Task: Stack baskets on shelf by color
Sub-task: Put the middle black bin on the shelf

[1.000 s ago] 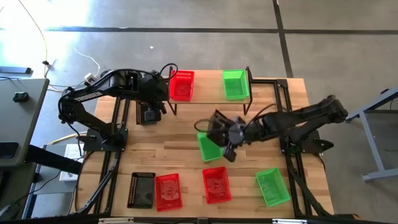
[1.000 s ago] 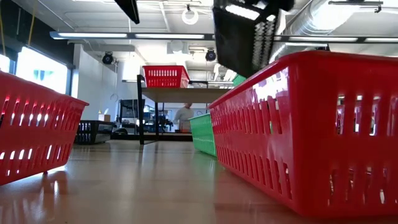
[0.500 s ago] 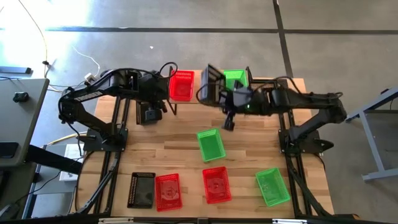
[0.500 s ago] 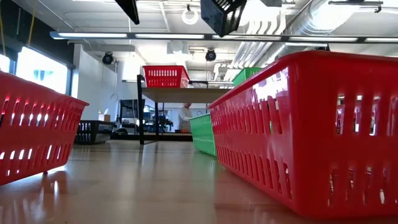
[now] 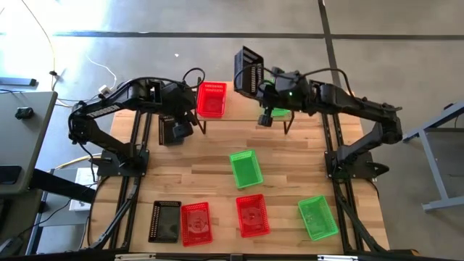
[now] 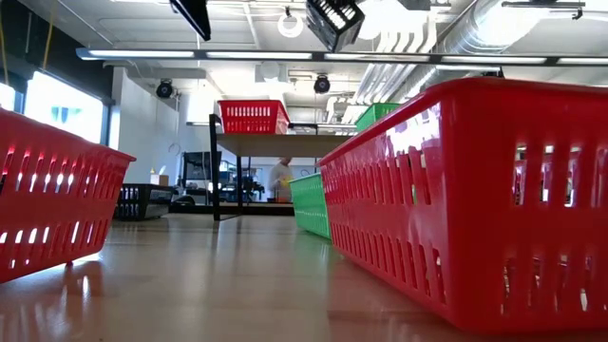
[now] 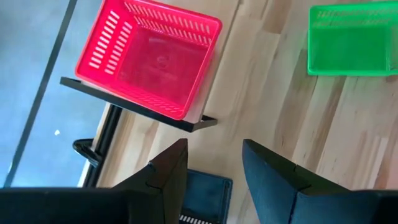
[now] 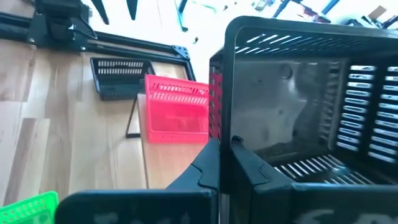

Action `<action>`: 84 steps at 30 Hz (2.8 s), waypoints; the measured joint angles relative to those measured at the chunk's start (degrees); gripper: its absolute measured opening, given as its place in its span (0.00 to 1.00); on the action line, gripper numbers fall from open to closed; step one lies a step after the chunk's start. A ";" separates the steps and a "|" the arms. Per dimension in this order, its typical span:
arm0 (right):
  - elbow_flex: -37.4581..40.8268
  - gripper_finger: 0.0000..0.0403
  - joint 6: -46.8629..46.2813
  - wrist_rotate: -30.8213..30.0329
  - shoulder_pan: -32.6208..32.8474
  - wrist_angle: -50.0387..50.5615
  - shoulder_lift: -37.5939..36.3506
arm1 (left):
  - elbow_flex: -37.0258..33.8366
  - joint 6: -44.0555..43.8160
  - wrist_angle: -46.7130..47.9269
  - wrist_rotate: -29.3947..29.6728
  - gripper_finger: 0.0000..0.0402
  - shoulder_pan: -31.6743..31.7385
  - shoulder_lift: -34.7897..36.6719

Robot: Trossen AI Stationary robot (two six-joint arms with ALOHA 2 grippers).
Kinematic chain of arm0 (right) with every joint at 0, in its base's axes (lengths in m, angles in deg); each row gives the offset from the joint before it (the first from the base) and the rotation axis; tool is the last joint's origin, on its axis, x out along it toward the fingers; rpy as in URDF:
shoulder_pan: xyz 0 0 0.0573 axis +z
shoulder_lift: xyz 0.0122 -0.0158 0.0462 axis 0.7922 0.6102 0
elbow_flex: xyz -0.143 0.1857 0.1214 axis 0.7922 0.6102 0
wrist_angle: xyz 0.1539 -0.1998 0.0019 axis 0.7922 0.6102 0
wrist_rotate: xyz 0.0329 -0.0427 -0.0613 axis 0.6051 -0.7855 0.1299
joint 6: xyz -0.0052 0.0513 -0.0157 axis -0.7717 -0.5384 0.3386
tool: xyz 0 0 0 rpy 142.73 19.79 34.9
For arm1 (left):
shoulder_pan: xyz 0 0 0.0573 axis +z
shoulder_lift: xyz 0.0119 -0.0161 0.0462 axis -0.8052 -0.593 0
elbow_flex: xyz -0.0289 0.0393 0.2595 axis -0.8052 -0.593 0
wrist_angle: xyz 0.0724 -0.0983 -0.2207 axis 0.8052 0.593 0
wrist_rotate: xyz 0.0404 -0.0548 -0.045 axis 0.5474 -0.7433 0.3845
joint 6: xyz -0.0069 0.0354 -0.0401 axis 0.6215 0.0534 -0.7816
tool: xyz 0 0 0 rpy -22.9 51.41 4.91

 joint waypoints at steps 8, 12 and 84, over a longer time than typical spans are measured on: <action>-0.13 0.00 0.11 1.72 -2.16 -0.09 1.60 | 0.02 -2.27 0.01 0.00 0.35 0.00 0.00; -4.31 0.00 0.09 3.32 -3.65 4.79 5.54 | 0.02 -2.44 0.01 0.00 0.35 0.00 0.00; -13.22 0.21 -6.37 6.18 -5.42 22.21 25.34 | 0.00 -1.65 0.54 0.00 0.35 0.00 0.00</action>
